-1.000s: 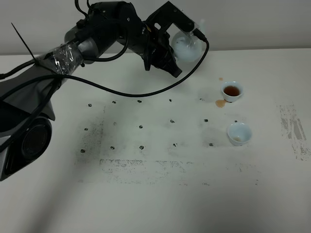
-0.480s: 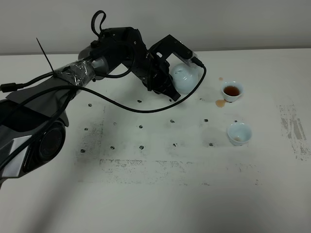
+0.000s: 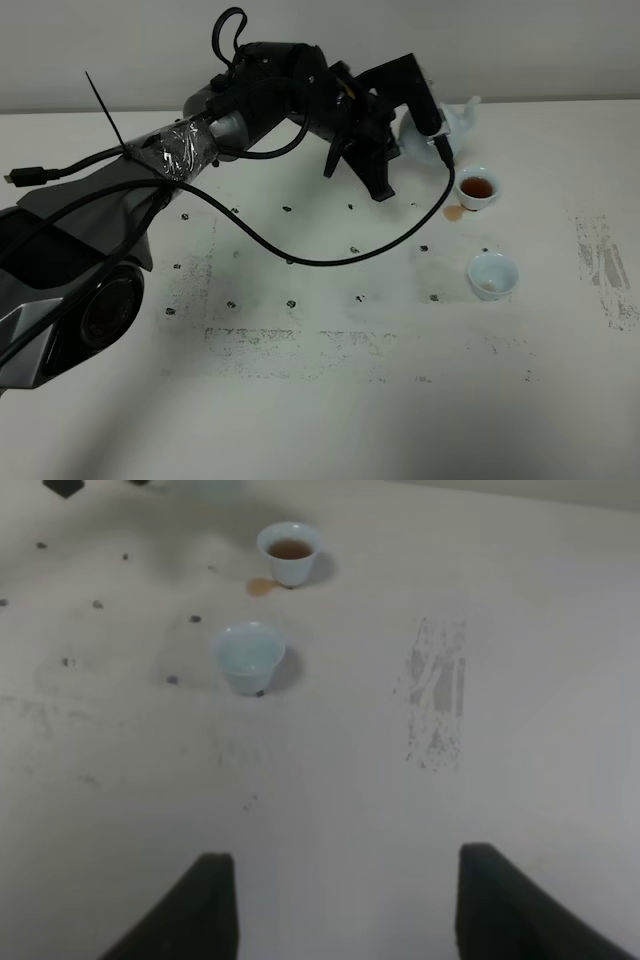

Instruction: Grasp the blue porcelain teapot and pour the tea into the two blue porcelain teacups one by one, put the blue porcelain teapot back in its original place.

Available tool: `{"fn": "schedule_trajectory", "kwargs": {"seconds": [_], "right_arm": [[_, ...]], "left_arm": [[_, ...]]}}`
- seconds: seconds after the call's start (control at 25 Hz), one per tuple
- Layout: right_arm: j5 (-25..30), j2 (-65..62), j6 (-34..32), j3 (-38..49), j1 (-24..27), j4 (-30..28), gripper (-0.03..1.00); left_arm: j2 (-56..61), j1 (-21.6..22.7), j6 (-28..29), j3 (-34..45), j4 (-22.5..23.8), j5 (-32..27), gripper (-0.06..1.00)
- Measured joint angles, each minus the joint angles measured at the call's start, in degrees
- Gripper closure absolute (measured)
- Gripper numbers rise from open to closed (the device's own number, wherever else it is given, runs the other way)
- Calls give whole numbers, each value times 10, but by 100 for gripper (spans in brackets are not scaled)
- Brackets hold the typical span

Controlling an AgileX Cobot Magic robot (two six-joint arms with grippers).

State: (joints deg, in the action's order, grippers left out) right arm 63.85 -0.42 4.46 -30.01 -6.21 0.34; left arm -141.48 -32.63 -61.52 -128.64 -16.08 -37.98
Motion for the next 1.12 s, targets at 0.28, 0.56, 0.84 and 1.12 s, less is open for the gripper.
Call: {"fn": "schedule_trajectory", "kwargs": {"seconds": [0.28, 0.56, 0.84, 1.12], "right_arm": [[0, 0, 0, 0, 0, 0, 50], [0, 0, 0, 0, 0, 0, 50], [0, 0, 0, 0, 0, 0, 50], [0, 0, 0, 0, 0, 0, 50]], "left_arm": [[15, -42, -143, -1, -3, 35, 88], [5, -62, -235, -1, 17, 40, 88], [7, -73, -282, -1, 67, 3, 88], [42, -74, -302, -1, 72, -69, 88]]}}
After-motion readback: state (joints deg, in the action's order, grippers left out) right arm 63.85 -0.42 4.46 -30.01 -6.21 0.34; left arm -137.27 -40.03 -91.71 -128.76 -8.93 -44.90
